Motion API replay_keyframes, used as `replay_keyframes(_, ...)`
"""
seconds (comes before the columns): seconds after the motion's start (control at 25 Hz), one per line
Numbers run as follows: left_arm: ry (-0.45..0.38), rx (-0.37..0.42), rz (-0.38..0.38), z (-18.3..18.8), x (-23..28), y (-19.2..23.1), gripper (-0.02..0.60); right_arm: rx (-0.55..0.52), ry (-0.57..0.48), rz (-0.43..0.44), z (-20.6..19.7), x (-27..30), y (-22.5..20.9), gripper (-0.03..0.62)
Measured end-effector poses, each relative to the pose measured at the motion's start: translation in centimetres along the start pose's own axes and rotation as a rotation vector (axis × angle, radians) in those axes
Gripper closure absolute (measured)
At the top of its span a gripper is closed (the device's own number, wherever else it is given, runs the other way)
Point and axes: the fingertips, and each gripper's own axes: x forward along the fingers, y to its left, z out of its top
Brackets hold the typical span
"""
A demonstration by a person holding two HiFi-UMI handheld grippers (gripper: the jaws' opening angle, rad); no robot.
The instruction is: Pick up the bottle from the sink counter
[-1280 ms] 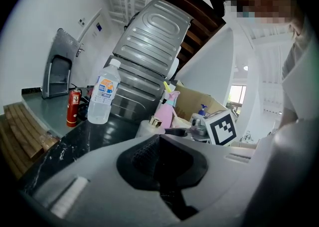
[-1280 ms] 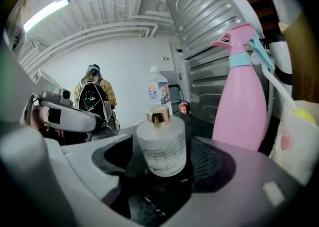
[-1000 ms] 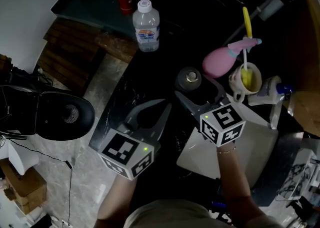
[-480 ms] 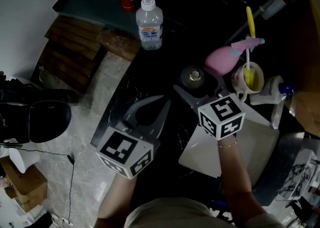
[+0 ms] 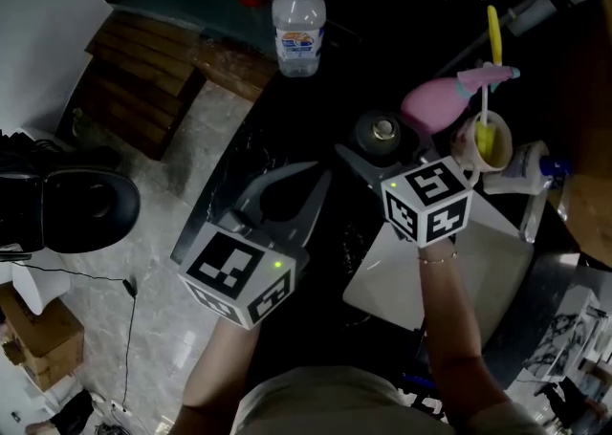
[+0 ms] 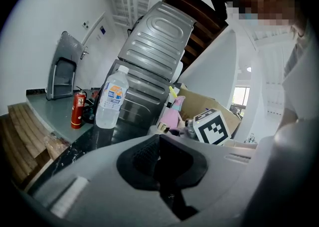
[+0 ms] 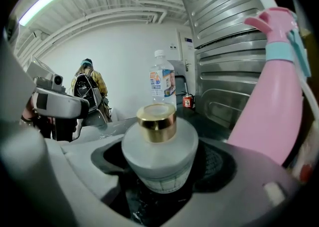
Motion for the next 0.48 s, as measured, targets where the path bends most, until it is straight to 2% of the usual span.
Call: replay_keyframes(0.48, -0.009, -0.025, 0.002, -0.22, -0.46, 0.77, 0.574, -0.003, -0.026, 0.013, 0.39, 0.13, -0.17, 0.244)
